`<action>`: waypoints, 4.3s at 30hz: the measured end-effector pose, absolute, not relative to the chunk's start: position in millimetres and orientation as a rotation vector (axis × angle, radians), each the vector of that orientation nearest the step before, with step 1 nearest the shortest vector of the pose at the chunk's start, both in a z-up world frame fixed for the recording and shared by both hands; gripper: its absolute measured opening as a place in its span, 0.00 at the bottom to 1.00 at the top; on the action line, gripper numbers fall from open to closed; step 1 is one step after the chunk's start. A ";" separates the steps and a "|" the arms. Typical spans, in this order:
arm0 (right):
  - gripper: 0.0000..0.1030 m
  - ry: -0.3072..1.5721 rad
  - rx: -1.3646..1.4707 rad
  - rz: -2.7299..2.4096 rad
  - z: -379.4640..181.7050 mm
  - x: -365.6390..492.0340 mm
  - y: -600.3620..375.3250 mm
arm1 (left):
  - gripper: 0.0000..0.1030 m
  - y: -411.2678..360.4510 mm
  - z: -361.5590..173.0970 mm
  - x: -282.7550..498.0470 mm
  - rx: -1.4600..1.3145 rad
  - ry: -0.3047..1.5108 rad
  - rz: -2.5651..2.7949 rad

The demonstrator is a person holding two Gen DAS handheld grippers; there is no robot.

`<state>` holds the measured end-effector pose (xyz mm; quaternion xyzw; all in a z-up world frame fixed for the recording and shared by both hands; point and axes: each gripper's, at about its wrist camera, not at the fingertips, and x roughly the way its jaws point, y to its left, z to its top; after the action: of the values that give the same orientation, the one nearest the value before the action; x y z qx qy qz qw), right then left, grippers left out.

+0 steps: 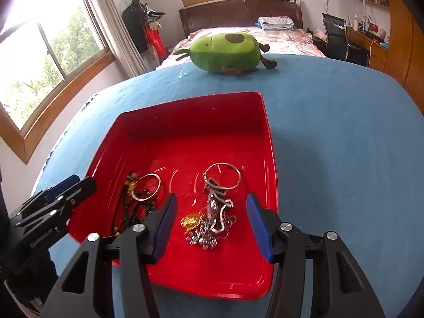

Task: Organize jewelry
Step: 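Lower hoop into red tray and open left tool while right tool releases ring there, then withdraw both open tools from the tray toward the bead bracelet, then grasp brown stone ring with left tool while right tool grasps wooden bead bracelet, then carry stone ring toward red tray with left tool while right tool lifts bracelet toward it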

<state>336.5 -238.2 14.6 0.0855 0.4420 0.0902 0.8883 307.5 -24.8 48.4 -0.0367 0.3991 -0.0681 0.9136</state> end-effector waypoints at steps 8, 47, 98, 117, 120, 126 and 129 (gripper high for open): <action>0.53 0.908 0.167 0.202 17.8 309.4 -240.1 | 0.58 -24.0 54.5 275.1 -0.045 0.793 -0.149; 0.55 0.901 0.223 0.246 -21.5 151.7 -269.2 | 0.64 -17.8 11.8 102.1 -0.010 0.824 -0.248; 0.44 1.056 0.153 0.396 -49.2 123.5 -226.2 | 0.26 -15.7 -26.9 125.1 -0.060 0.984 -0.275; 0.10 1.029 0.234 0.342 -49.3 132.5 -231.0 | 0.26 0.9 -31.1 121.9 -0.069 0.971 -0.272; 0.10 1.004 0.265 0.364 -38.2 132.1 -234.9 | 0.26 3.3 -28.6 120.6 -0.070 0.962 -0.271; 0.10 0.963 0.322 0.412 -12.8 131.2 -242.8 | 0.26 5.5 -18.8 116.3 -0.068 0.939 -0.275; 0.10 0.943 0.340 0.425 -1.2 134.8 -246.0 | 0.26 5.8 -10.0 114.1 -0.060 0.918 -0.280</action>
<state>134.8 -246.0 -1.2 0.1618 0.4484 0.2022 0.8555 114.1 5.8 -10.0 -0.0290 0.4416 -0.1345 0.8866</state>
